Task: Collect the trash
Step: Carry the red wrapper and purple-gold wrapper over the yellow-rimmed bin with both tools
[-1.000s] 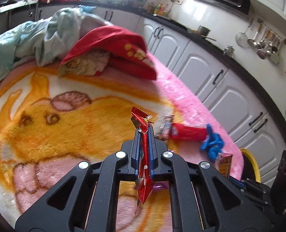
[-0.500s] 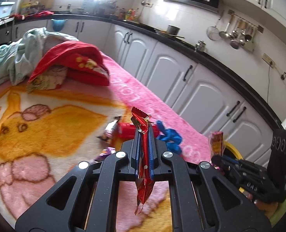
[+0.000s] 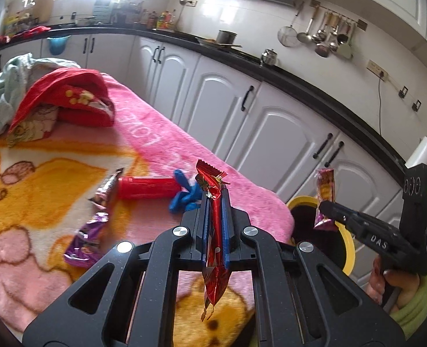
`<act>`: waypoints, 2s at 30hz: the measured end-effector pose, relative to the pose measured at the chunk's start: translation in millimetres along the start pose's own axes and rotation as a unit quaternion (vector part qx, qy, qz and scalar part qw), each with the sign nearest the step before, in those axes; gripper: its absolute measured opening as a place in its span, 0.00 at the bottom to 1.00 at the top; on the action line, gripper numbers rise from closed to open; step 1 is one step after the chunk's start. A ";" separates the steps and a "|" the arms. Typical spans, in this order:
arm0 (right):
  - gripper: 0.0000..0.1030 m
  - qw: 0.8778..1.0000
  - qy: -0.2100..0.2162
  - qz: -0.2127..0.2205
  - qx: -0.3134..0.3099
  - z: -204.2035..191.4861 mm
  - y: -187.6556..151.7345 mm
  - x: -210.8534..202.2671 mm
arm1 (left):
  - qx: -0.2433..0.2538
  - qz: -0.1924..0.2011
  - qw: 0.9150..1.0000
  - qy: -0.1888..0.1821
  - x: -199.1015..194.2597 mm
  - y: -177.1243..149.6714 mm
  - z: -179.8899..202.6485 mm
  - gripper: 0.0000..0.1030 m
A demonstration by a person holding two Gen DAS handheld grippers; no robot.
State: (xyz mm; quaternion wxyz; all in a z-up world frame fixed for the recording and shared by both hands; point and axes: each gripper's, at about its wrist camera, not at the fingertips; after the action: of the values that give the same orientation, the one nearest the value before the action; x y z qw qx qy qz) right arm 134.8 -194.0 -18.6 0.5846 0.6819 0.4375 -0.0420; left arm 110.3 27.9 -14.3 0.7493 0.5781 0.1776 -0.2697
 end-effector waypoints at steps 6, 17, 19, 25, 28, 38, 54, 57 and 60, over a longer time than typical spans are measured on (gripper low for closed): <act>0.12 0.999 -0.025 0.018 0.020 28.4 -0.1 -20.8 | 0.013 -0.002 1.000 -0.011 5.0 -2.5 20.8 0.03; 0.12 0.995 -0.074 0.040 0.059 76.9 -11.8 -50.4 | 0.044 -0.006 0.998 -0.039 19.4 -3.6 64.8 0.03; 0.12 0.993 -0.081 0.044 0.067 84.1 -14.8 -55.5 | 0.051 -0.007 0.998 -0.043 22.8 -4.2 72.8 0.03; 0.12 0.989 -0.104 0.053 0.092 110.5 -24.4 -70.5 | 0.075 -0.018 0.995 -0.061 36.6 -8.0 99.4 0.03; 0.12 0.986 -0.115 0.058 0.106 123.8 -30.4 -77.1 | 0.085 -0.026 0.994 -0.070 45.6 -10.7 112.0 0.03; 0.12 0.978 -0.143 0.063 0.137 155.3 -46.9 -89.0 | 0.119 -0.051 0.987 -0.090 71.8 -19.0 149.5 0.03; 0.12 0.968 -0.177 0.046 0.173 190.1 -69.8 -87.0 | 0.192 -0.101 0.967 -0.132 119.4 -54.4 215.9 0.04; 0.13 0.967 -0.179 0.043 0.179 195.1 -73.4 -85.9 | 0.197 -0.107 0.965 -0.138 128.1 -58.6 223.8 0.04; 0.13 0.964 -0.179 0.039 0.191 202.0 -78.2 -84.2 | 0.202 -0.116 0.962 -0.144 139.2 -62.6 229.5 0.04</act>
State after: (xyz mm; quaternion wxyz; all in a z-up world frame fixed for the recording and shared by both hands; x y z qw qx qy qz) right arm 124.5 -413.8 -93.4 0.5134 0.7788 0.2830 -0.2230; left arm 171.8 -232.2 -81.4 0.5981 0.6481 0.0754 -0.4654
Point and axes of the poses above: each gripper's, at about its wrist camera, not at the fingertips, and x roughly the way its jaws point, z to its right, y to its top, and after that the axes turned 6 degrees about y, right-handed
